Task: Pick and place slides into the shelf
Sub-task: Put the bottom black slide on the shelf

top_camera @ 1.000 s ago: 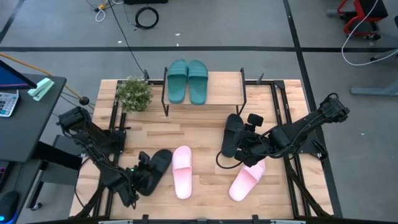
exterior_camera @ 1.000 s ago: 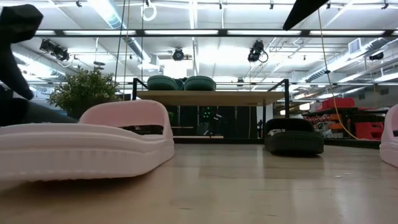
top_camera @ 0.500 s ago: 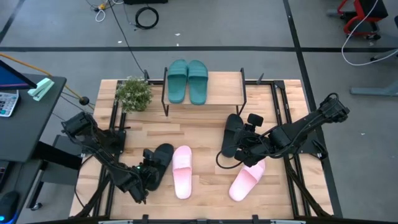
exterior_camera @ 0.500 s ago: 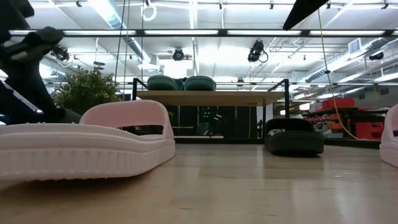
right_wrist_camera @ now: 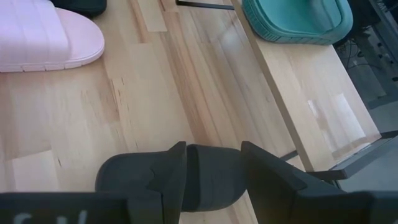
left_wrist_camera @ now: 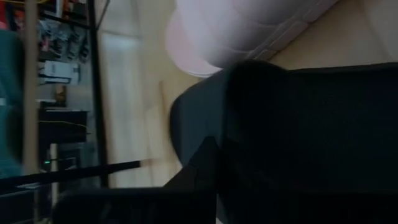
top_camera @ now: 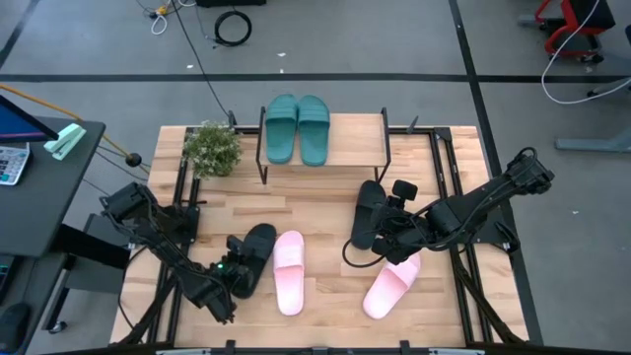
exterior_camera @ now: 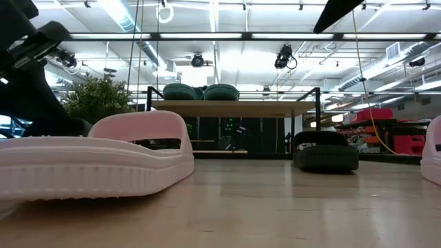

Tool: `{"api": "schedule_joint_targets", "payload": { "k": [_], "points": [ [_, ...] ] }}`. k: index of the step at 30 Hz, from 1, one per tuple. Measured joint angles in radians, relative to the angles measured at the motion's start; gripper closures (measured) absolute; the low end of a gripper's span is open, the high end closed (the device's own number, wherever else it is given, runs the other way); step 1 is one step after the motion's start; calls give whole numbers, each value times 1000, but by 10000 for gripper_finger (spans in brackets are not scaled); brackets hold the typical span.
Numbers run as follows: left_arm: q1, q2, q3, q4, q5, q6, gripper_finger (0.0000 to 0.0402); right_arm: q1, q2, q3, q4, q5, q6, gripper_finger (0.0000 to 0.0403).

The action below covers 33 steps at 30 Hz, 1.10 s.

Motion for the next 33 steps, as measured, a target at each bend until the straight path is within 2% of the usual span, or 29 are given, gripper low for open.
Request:
{"api": "schedule_joint_targets", "payload": {
  "k": [11, 15, 21, 30, 33],
  "points": [
    [35, 1, 163, -276, -176, 1, 390, 0, 0, 0, 0, 0, 0, 243],
    [81, 1, 250, -404, -283, 0, 391, 0, 0, 0, 0, 0, 0, 243],
    [183, -2, 355, -573, -381, 0, 391, 0, 0, 0, 0, 0, 0, 243],
    [379, -93, 394, -577, -536, 0, 391, 0, 0, 0, 0, 0, 0, 243],
    [450, -134, 394, -579, -540, 2, 391, 0, 0, 0, 0, 0, 0, 243]
  ]
}}
